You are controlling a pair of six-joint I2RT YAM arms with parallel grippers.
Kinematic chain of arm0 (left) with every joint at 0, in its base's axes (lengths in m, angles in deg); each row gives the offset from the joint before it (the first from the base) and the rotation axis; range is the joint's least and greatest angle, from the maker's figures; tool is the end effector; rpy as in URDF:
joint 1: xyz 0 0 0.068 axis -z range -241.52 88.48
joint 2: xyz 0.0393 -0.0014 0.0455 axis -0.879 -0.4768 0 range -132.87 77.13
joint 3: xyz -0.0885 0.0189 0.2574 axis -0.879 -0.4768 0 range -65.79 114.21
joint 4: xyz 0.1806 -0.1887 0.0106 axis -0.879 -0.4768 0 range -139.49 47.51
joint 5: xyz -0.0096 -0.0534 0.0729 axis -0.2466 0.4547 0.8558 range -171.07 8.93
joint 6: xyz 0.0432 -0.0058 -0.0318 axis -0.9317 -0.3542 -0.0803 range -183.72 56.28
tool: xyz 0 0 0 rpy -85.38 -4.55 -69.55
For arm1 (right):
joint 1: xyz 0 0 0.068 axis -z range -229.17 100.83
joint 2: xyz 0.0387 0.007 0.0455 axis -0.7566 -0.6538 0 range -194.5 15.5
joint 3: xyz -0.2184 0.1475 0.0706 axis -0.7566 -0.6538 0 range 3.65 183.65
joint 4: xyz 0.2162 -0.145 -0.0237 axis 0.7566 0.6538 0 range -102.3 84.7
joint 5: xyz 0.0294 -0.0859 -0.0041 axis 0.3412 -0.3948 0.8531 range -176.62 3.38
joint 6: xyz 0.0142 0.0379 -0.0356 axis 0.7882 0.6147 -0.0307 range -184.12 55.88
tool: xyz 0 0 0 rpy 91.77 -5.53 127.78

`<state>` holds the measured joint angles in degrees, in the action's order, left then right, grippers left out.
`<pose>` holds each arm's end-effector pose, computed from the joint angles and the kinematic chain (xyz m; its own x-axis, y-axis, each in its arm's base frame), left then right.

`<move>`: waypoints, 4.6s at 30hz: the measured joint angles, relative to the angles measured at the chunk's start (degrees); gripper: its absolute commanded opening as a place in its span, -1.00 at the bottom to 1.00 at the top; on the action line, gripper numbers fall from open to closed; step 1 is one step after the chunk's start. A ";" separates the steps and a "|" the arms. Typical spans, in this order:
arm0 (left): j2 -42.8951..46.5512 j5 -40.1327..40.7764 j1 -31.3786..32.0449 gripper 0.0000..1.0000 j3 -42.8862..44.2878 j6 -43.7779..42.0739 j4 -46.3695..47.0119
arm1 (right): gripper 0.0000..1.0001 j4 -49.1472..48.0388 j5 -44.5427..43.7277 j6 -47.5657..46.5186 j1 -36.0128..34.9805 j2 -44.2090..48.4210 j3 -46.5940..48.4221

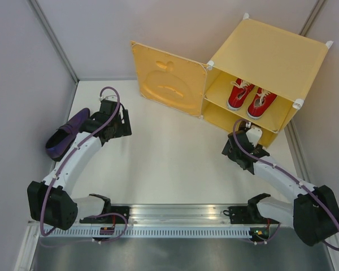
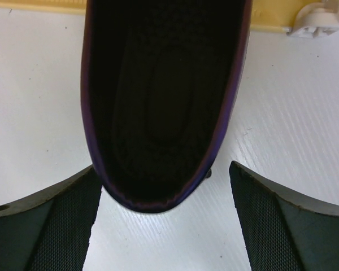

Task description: Place and organize the shoes in the shoe cabinet

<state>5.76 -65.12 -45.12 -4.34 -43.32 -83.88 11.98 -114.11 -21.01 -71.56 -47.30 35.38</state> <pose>0.2473 -0.0626 0.2960 -0.7390 -0.1319 -0.6607 -0.1610 0.9868 -0.0169 0.1913 0.0610 0.1864 -0.6204 0.4001 -0.6746 0.4503 0.8859 0.1114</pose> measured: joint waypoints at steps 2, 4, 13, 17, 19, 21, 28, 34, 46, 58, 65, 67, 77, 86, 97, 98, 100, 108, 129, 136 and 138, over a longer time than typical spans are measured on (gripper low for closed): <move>-0.02 0.00 0.00 0.73 0.00 -0.02 0.00 | 0.87 -1.64 -0.70 0.17 0.00 -1.97 -0.28; -0.09 0.00 0.00 0.73 0.00 -0.02 0.00 | 0.85 -3.21 -1.27 0.20 0.00 -3.78 -0.42; -0.17 0.00 0.00 0.73 -0.04 -0.02 0.00 | 0.13 -6.75 -3.45 -0.83 -0.07 -7.17 -0.46; -0.20 0.00 0.00 0.73 -0.04 -0.02 0.00 | -0.19 -6.71 -3.74 -3.19 0.13 -7.10 -0.37; -0.20 0.00 0.00 0.73 -0.04 -0.02 0.00 | -0.28 -6.45 -3.76 -4.52 0.39 -7.10 0.07; -0.24 0.00 0.00 0.74 -0.04 -0.02 0.00 | -0.38 -5.92 -3.78 -5.97 0.90 -7.10 0.90; -0.26 0.00 0.00 0.74 -0.07 -0.02 0.00 | -0.54 -6.99 -2.21 -9.79 5.25 -6.99 4.13; -0.26 0.00 0.00 0.73 -0.35 -0.02 0.02 | -0.55 -10.45 -0.11 -11.26 9.29 -8.24 5.03; -0.26 0.00 0.00 0.73 -0.37 -0.02 0.02 | -0.46 -18.84 0.70 -11.28 13.03 -15.19 5.62; -1.57 -0.02 0.00 0.72 -0.50 -0.07 0.04 | 0.11 -22.03 2.16 -12.55 14.82 -17.68 5.62; -1.88 -0.02 0.00 0.72 -0.50 -0.09 0.02 | 0.76 -22.91 3.52 -12.92 15.72 -18.40 5.60; -1.88 -0.02 0.00 0.72 -0.50 -0.09 0.04 | 0.78 -22.77 3.96 -13.07 15.93 -18.01 5.49; -1.88 -0.13 0.00 0.72 -0.50 -0.09 0.04 | 0.72 -22.08 6.99 -10.60 16.87 -12.31 3.13; -1.88 -1.05 0.00 0.72 -0.50 -0.11 0.04 | 0.64 -21.81 6.82 -9.22 15.30 -11.06 1.01; -1.88 -1.14 0.00 0.72 -0.50 -0.11 0.04 | 0.16 -20.87 4.70 -7.93 13.55 -11.28 0.39; -1.88 -1.14 0.00 0.72 -0.50 -0.11 0.04 | 0.13 -20.92 4.48 -7.91 13.55 -11.50 0.39; -1.88 -1.18 0.00 0.72 -0.50 -0.11 0.04 | 0.05 -21.31 4.02 -7.69 13.55 -12.33 0.39; -1.86 -1.27 0.00 0.72 -0.50 -0.11 0.04 | -0.30 -22.25 3.23 -7.28 13.11 -14.97 0.46; -1.86 -1.27 0.00 0.72 -0.52 -0.11 0.04 | -0.60 -23.52 0.07 -7.32 14.32 -17.92 3.48; -1.88 -1.27 0.00 0.72 -0.52 -0.11 0.04 | -0.60 -24.83 0.11 -7.39 14.88 -18.05 3.48; -1.88 -1.27 0.00 0.72 -0.52 -0.13 0.04 | -0.60 -25.59 0.04 -7.56 15.50 -18.38 3.67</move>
<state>3.88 -66.39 -45.12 -4.86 -43.45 -83.84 -13.62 -114.06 -28.57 -56.07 -65.68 39.05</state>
